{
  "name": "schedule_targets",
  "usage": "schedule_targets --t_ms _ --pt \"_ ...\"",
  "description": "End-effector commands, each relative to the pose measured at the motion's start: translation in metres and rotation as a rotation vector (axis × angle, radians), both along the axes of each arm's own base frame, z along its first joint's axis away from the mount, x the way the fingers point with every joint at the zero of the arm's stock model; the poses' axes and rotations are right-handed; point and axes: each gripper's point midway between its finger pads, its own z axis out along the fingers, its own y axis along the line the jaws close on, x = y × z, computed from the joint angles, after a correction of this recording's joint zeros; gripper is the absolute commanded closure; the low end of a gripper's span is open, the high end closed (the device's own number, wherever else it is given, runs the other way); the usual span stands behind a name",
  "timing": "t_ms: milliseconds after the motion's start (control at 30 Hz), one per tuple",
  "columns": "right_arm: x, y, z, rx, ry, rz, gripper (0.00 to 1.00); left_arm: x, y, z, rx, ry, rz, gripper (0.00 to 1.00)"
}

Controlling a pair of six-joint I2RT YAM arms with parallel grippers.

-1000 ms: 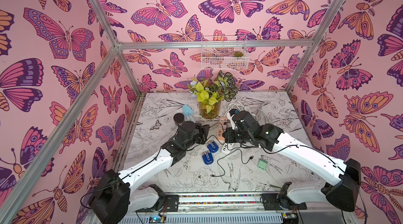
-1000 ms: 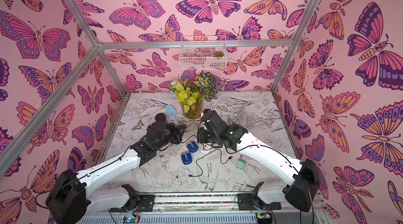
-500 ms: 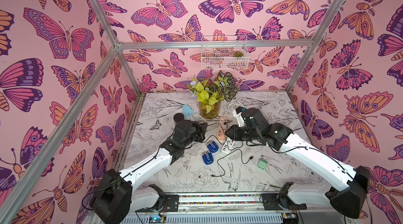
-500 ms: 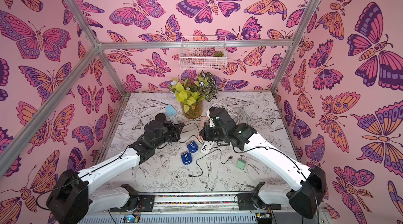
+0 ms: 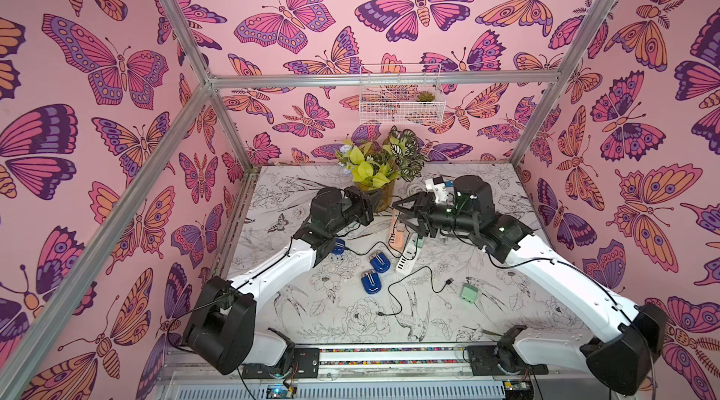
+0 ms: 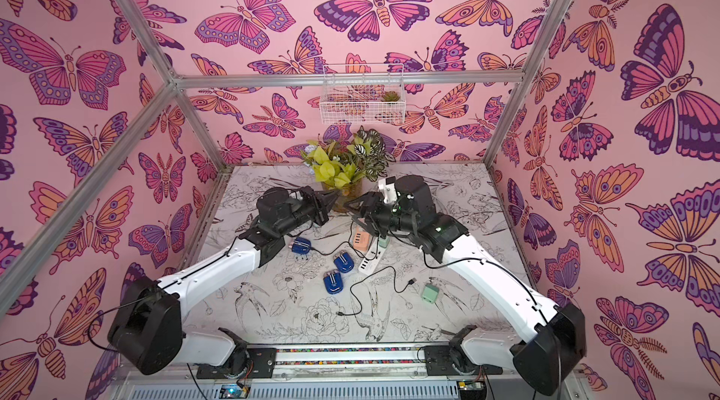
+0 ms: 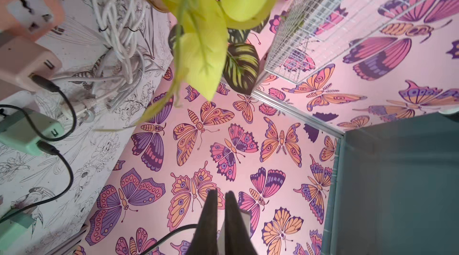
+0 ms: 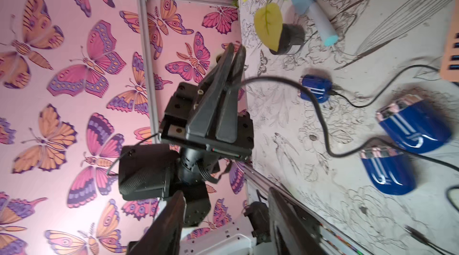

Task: Charge the electric shaver
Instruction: Pick up the charging cable from the center of the board.

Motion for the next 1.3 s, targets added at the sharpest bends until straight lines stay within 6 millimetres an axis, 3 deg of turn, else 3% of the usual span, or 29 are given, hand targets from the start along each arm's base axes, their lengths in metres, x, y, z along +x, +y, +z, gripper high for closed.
schedule_targets --t_ms 0,100,267,600,800,1000,1267 --pt "0.017 0.012 0.03 0.205 0.052 -0.039 0.45 -0.005 -0.004 0.012 0.044 -0.079 -0.052 1.0" --pt "0.029 0.01 0.034 0.255 0.052 -0.101 0.46 -0.006 -0.007 0.011 0.046 -0.081 -0.066 1.0" --pt "0.041 0.017 0.016 0.233 0.128 -0.114 0.6 -0.009 -0.006 0.012 0.053 -0.09 -0.072 1.0" --pt "0.039 0.01 -0.01 0.158 0.176 -0.123 0.67 -0.01 -0.005 0.012 0.074 -0.089 -0.073 1.0" --pt "0.048 0.003 -0.014 0.131 0.162 -0.131 0.8 -0.01 -0.007 0.012 0.071 -0.082 -0.084 1.0" --pt "0.053 0.003 -0.014 0.144 0.165 -0.131 0.82 -0.009 -0.01 0.011 0.069 -0.076 -0.094 1.0" --pt "0.056 0.003 -0.015 0.176 0.179 -0.145 1.0 -0.007 -0.011 0.007 0.071 -0.066 -0.095 1.0"
